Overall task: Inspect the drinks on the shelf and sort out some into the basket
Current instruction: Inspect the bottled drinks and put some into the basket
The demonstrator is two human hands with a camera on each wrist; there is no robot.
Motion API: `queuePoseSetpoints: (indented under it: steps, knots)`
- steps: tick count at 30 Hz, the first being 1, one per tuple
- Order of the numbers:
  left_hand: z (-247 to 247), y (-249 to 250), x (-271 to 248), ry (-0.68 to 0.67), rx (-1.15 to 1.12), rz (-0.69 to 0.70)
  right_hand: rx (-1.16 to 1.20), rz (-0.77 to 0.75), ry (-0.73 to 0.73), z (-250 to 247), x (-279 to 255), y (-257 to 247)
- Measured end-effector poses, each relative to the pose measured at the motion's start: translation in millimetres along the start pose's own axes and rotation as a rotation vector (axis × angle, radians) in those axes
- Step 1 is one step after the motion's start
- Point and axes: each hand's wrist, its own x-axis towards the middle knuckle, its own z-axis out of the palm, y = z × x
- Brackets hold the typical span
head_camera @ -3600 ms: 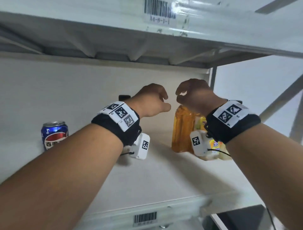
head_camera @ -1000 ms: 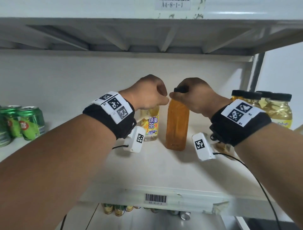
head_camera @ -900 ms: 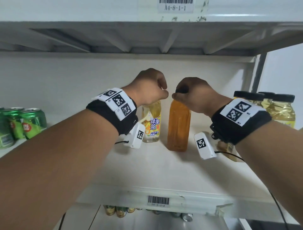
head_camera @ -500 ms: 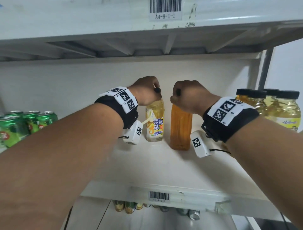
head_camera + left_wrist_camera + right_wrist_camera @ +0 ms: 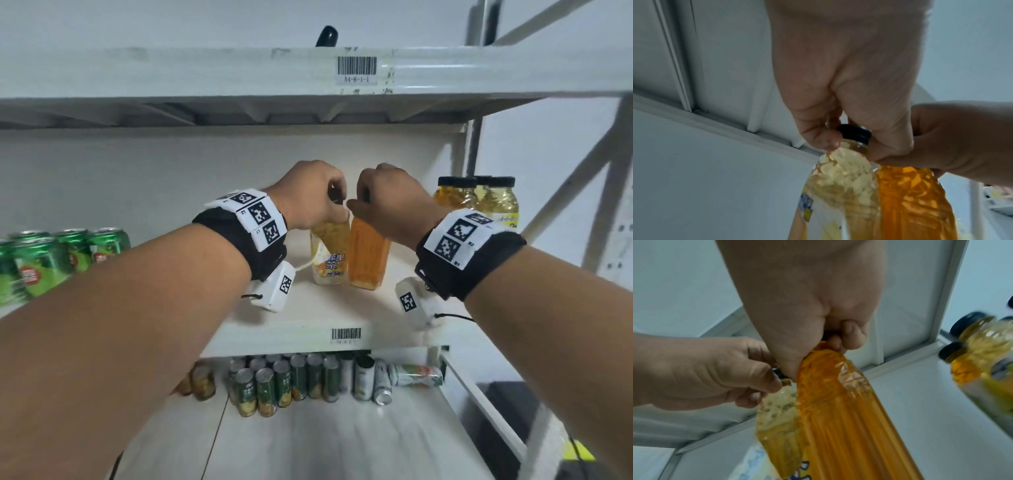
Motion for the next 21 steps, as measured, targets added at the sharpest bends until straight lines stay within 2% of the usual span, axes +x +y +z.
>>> queuePoseSetpoints:
  steps: [7, 12, 17, 21]
  knots:
    - [-25.4, 57.6, -43.9, 0.021, -0.231, 0.102, -0.076, 0.061, 0.076, -74.7, -69.2, -23.5]
    - [-12.8, 114.0, -54.8, -0.084, -0.296, 0.178, -0.178, 0.145, 0.037, -109.9, -119.1, -17.6]
    - [48.5, 156.5, -59.0, -0.274, -0.377, 0.186, -0.212, 0.266, -0.068, -118.0, -181.2, 26.8]
    - [135.5, 193.2, -67.2, -0.453, -0.374, 0.198, -0.190, 0.400, -0.218, -96.2, -240.4, 86.5]
